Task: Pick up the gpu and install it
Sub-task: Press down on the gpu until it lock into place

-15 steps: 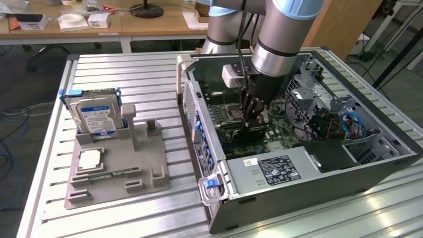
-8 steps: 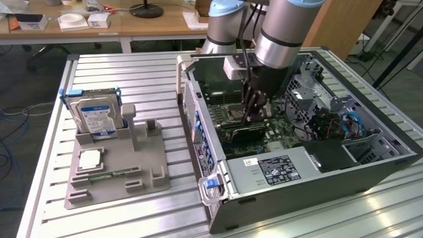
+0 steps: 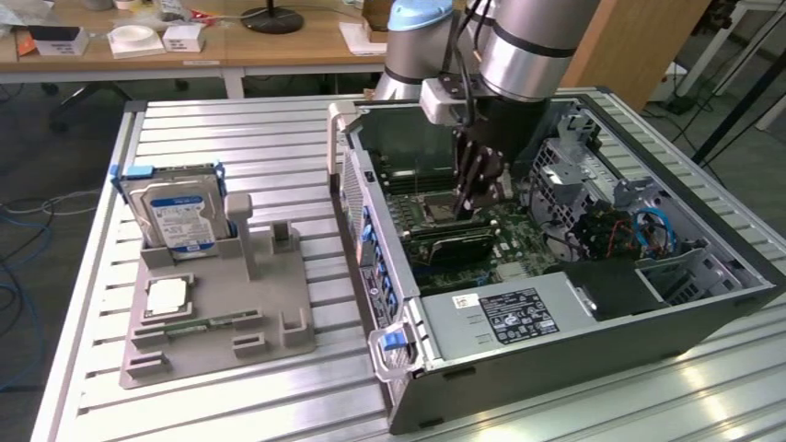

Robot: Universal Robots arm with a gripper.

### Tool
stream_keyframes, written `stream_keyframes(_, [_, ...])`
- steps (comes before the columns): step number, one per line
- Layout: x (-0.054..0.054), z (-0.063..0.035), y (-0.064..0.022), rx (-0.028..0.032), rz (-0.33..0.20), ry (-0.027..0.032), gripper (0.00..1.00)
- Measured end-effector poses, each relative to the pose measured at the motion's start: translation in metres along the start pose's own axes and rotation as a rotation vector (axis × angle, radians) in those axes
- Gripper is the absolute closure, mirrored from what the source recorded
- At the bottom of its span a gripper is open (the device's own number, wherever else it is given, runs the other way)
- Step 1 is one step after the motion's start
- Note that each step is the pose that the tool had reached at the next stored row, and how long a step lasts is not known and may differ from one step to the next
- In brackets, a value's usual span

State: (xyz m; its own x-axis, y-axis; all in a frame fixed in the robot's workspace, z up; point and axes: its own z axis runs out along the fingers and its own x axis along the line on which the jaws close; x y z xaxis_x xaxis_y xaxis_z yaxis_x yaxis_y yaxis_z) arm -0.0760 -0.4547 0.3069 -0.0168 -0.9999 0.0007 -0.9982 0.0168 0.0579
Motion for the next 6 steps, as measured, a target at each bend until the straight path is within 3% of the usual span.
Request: stream_keyframes(6, [0.0, -0.0001, -0.0004, 0.0, 0.0, 0.0002, 0.89])
